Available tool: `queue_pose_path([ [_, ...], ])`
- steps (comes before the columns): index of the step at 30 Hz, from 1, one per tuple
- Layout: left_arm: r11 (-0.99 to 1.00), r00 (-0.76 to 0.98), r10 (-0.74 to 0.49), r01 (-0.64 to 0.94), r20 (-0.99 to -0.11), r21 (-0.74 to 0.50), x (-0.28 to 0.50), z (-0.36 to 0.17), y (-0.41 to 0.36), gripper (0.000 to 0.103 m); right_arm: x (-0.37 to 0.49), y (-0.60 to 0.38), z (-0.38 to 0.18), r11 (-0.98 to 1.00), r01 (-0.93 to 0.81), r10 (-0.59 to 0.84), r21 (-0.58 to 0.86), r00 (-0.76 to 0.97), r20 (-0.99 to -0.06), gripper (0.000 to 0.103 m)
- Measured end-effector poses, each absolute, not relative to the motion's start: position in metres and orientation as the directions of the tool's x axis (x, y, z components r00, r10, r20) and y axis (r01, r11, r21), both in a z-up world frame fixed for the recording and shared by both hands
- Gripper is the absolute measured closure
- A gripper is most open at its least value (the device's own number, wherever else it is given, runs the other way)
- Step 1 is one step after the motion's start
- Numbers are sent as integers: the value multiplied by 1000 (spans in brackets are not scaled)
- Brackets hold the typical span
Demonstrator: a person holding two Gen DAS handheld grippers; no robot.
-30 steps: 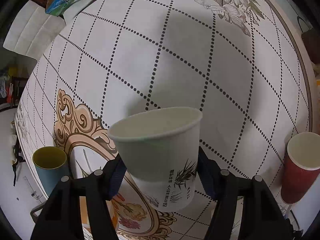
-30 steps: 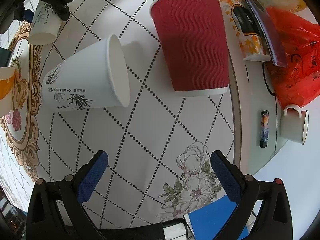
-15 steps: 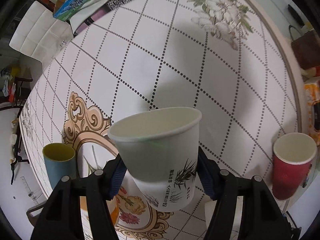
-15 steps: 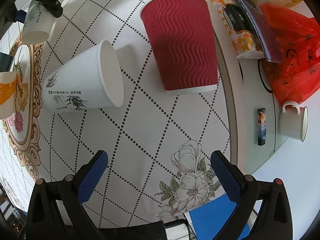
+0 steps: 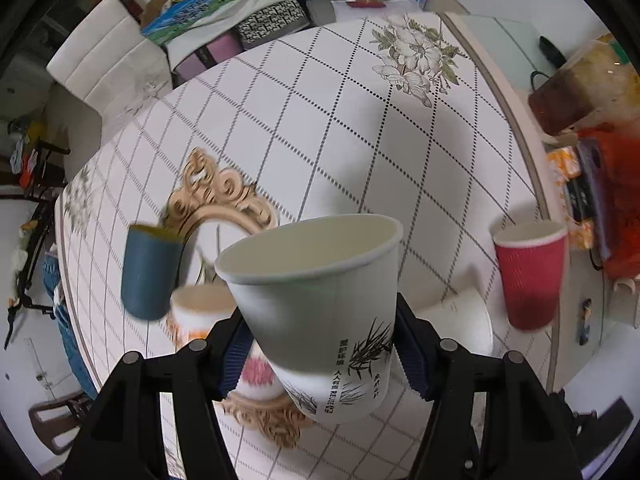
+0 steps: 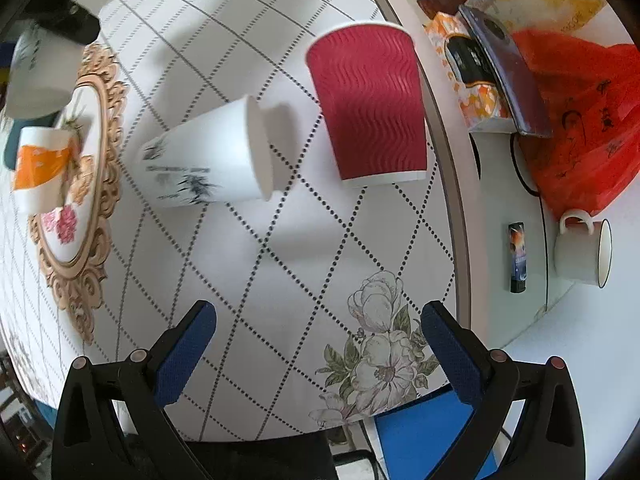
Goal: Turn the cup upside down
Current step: 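Close the left gripper around the white paper cup's body, then lift the white paper cup with the left gripper toward the right gripper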
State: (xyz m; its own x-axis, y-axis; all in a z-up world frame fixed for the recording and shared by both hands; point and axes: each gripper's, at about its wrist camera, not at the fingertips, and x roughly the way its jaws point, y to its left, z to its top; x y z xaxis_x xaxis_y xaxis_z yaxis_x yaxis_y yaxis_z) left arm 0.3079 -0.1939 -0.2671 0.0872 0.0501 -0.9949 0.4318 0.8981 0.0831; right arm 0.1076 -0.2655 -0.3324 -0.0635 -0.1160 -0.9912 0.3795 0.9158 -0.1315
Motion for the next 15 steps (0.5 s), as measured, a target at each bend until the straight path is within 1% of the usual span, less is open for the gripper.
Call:
queue_pose_path([
  [1,897,130,11,438,-991,67,305,-262,-189,41,106,-262,-329,919,372,-116,-128,-55,-992,0],
  [8,935,137,-8,353,-991,41,247,-241,-129,41,97,-236,-316,947,300,-119,-115,-5,-993,0],
  [12,958,120,9,285,-993,43,219,-246,-87,41,92,-219,-316,963,248,-113,-108,8,-994,0],
  [15,971,85,29,236,-996,49,199,-260,-55,41,90,-208,-320,973,208,-106,-102,9,-994,0],
])
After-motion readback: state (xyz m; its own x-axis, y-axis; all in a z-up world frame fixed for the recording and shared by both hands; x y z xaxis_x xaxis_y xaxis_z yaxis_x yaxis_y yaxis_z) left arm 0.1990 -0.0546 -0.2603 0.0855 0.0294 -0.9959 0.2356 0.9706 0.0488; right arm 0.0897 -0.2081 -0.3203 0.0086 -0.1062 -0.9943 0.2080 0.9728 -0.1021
